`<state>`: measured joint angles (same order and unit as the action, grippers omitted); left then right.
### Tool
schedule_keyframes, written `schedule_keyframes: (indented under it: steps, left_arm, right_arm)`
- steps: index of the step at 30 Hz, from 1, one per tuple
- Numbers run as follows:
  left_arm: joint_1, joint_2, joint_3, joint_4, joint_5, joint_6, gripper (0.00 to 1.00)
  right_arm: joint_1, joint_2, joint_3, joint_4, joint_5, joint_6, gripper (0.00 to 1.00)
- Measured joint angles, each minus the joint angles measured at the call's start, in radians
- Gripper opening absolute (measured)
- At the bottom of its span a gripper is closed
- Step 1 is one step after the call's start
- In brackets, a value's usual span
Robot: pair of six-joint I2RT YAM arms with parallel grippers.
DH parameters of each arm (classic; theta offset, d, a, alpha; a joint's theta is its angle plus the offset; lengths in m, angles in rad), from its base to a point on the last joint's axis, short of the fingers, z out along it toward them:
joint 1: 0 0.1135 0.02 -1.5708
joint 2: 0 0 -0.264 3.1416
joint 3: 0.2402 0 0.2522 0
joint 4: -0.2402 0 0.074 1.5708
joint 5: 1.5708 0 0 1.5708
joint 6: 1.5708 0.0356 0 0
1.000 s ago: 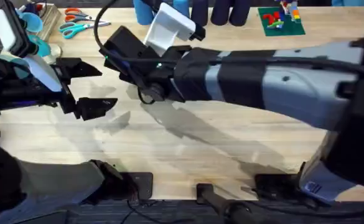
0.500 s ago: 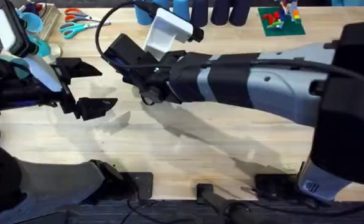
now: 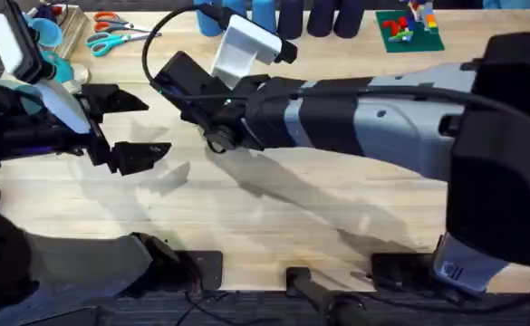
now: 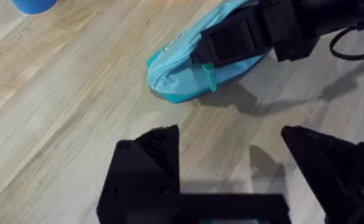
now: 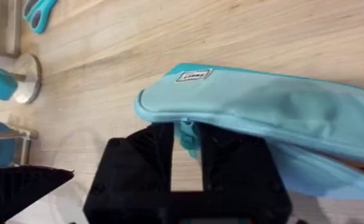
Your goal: Unzip the bag, pick up the pens from the table one at a time and place them inside, then zip the bag closed.
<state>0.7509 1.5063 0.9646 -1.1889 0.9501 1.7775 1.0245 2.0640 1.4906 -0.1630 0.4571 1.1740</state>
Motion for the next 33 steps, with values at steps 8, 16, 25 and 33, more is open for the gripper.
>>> schedule_keyframes:
  steps: [8, 16, 25, 33]
  left_arm:
    - [0.0, 0.0, 0.0, 0.0, 0.0, 0.0, 0.994]
    - [0.0, 0.0, 0.0, 0.0, 0.0, 0.0, 0.993]
    - [0.0, 0.0, 0.0, 0.0, 0.0, 0.0, 0.993]
    - [0.0, 0.0, 0.0, 0.0, 0.0, 0.0, 0.993]
  right_arm:
    - [0.0, 0.0, 0.0, -0.018, 0.003, -0.001, 0.1]
    - [0.0, 0.0, 0.0, -0.025, 0.003, 0.0, 0.038]
    - [0.0, -0.019, 0.0, -0.029, -0.001, -0.07, 0.034]
    - [0.0, -0.113, 0.0, -0.027, -0.02, -0.119, 0.033]
